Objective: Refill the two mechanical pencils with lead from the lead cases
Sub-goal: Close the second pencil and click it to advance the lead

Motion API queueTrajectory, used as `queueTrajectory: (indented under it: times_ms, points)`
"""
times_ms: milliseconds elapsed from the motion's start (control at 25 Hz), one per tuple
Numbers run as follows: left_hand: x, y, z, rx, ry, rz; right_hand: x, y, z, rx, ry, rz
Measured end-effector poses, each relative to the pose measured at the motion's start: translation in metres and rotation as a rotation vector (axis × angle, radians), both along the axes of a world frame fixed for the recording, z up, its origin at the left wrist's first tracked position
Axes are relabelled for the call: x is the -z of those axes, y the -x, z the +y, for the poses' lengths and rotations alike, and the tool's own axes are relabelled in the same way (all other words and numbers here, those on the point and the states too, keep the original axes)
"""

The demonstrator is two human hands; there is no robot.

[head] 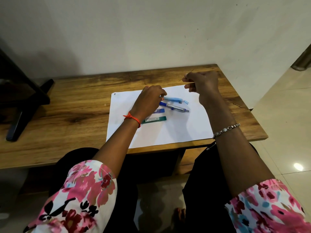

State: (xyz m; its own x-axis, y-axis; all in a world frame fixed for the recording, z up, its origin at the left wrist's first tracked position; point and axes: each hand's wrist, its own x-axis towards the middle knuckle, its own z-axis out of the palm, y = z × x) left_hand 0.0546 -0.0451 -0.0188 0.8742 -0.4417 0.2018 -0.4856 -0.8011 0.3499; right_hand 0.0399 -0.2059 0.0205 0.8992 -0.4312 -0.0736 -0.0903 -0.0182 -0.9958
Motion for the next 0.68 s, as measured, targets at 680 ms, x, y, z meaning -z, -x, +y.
queueTrajectory:
  times_ms: [680]
  points:
    - [-0.0068,-0.0079,-0.0016,-0.084,0.28,0.066,-0.0001,-0.0006,0.0023,0.011,0.023,-0.133]
